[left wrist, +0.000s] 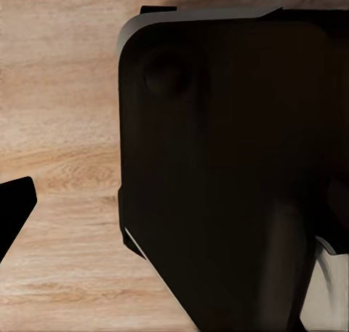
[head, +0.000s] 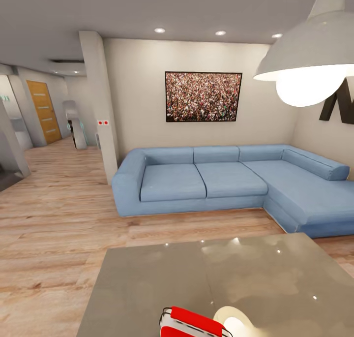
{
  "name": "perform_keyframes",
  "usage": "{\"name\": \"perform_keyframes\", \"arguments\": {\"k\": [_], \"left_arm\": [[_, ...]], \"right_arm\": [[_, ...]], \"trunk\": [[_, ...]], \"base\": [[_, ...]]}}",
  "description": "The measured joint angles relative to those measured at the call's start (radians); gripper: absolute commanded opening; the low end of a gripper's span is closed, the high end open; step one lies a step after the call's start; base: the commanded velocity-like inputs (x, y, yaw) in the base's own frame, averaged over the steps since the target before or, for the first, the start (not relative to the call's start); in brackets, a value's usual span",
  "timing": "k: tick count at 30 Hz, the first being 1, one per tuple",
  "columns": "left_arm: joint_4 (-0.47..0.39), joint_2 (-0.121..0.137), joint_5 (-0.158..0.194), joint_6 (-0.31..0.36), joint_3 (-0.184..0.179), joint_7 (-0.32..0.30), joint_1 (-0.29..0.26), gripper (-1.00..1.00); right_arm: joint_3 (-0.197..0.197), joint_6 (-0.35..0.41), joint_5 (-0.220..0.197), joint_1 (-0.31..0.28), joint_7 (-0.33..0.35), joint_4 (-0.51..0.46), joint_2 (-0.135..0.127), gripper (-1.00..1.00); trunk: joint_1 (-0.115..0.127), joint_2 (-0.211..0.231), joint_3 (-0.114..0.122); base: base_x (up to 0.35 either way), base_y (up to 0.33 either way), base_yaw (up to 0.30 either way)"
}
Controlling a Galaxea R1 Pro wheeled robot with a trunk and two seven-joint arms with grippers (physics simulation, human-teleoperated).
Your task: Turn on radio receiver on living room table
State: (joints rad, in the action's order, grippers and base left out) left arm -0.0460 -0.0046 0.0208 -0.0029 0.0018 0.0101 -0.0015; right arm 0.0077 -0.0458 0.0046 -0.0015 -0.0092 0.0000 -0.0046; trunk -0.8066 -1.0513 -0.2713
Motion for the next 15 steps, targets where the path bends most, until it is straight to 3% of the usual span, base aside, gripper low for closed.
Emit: {"name": "perform_keyframes", "arguments": {"k": [15], "left_arm": [[0.000,0.000,0.022,0.000,0.000,-0.001,0.000,1.00]], "right_arm": [[0.003,-0.002,0.003,0.000,0.012,0.000,-0.011,1.00]], "trunk": [[0.057,0.105,0.035]], "base": [[0.000,0.000,0.000]]}}
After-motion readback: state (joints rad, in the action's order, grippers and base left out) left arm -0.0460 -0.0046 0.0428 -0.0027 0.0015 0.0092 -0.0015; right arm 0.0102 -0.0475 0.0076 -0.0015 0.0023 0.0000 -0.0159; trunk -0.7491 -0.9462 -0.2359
